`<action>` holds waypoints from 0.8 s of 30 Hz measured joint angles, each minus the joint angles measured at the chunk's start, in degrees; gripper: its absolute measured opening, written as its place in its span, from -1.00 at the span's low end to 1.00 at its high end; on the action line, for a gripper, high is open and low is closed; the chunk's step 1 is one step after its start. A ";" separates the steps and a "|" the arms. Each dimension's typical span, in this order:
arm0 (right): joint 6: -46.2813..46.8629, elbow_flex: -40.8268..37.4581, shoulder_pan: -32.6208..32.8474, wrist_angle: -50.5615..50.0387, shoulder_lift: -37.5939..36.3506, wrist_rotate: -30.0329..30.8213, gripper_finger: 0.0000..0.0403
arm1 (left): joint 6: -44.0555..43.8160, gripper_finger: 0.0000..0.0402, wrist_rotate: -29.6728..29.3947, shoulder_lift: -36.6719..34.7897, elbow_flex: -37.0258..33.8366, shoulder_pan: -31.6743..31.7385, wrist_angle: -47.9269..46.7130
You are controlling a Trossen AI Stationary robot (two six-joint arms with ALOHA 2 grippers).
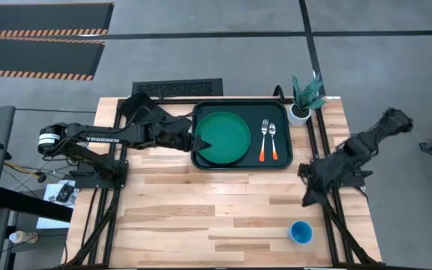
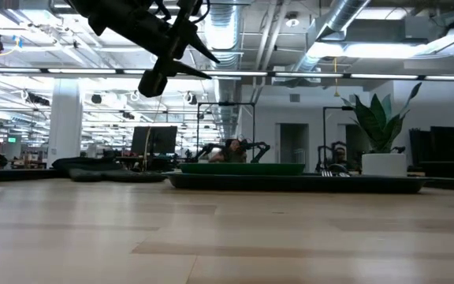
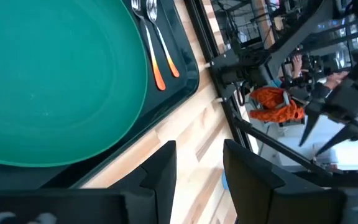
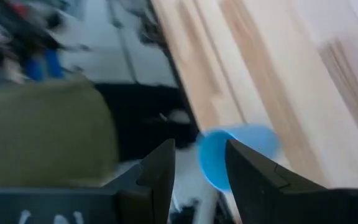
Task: Pick and place plate/cup/fork/spoon on tray
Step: Put the blue cup on the black tray to the top left of the green plate
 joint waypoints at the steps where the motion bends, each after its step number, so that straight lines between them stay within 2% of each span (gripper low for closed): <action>1: 1.13 0.00 2.55 -1.39 1.27 1.24 -0.18 | 0.11 -0.42 -0.01 0.00 0.00 -0.02 -0.02; 6: 5.96 -0.04 13.87 -4.12 7.33 7.75 -0.18 | 0.76 -0.42 -0.04 0.00 -0.02 -0.09 -0.13; 9: 8.81 -0.04 18.12 -3.83 11.20 11.08 -0.18 | 1.38 -0.42 -0.26 0.00 -0.02 -0.09 -0.13; 12: 10.52 -0.04 21.26 -3.89 15.61 11.69 -0.18 | 1.45 -0.42 -0.89 0.00 -0.02 -0.10 -0.13; 17: 11.13 -0.02 24.40 -3.18 21.37 11.75 -0.18 | 2.18 -0.42 -1.95 0.00 -0.02 -0.11 -0.13; 24: 11.12 -0.02 25.08 -1.46 26.36 11.77 -0.18 | 2.70 -0.42 -3.54 0.00 -0.02 0.07 -0.17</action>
